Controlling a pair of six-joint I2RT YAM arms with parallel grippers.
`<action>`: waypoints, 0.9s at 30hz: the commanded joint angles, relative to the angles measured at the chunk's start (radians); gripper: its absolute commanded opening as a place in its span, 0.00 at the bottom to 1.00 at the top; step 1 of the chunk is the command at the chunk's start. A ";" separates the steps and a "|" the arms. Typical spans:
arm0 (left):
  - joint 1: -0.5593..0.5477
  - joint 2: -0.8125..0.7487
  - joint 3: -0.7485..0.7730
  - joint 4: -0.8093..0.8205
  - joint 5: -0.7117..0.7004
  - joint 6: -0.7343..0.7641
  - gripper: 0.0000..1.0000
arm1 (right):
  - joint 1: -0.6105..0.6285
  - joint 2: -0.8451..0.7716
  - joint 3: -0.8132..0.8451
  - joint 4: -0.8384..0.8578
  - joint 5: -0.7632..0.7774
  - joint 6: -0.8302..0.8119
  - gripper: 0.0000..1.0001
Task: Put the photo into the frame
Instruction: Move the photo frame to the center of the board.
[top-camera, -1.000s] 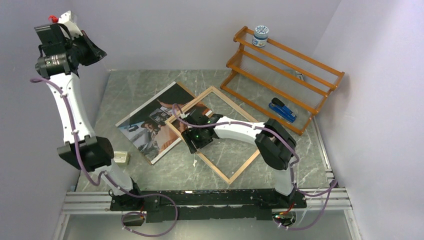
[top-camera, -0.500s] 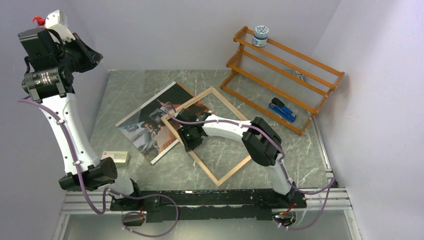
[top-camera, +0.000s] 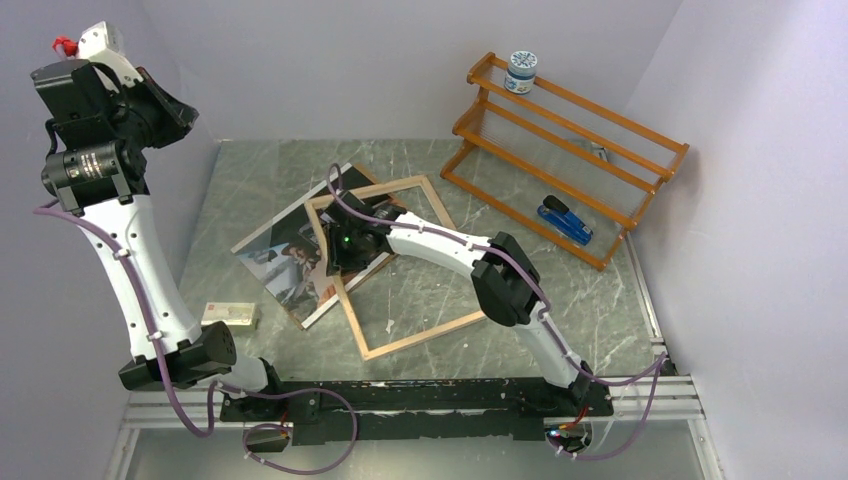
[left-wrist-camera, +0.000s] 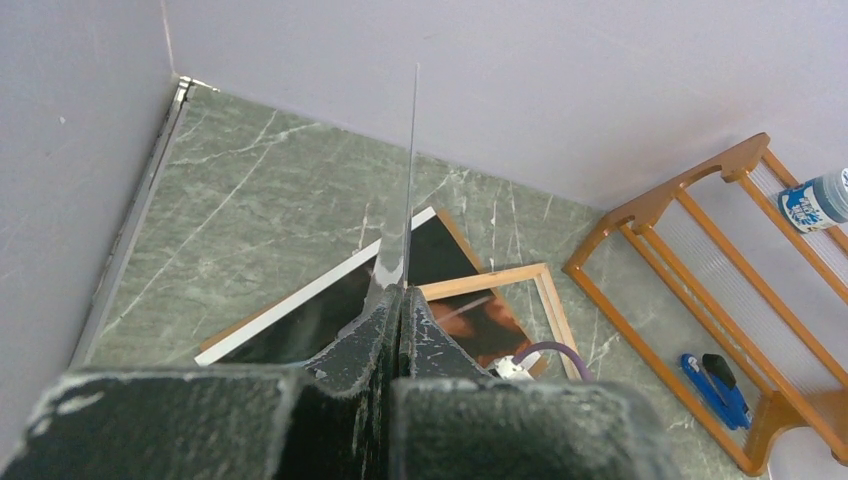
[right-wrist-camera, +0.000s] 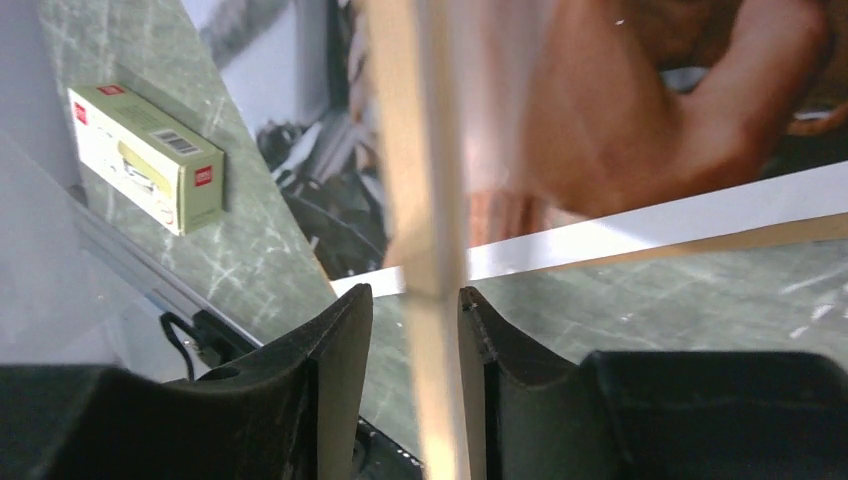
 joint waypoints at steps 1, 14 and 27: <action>-0.001 -0.033 -0.010 0.041 0.015 -0.027 0.02 | 0.004 -0.005 0.019 0.087 -0.078 0.094 0.47; -0.001 -0.054 0.003 0.136 0.240 -0.140 0.03 | -0.107 -0.396 -0.322 0.397 -0.076 -0.021 0.81; -0.002 -0.116 -0.194 0.902 0.740 -0.676 0.03 | -0.386 -0.776 -0.461 0.666 -0.161 -0.098 0.98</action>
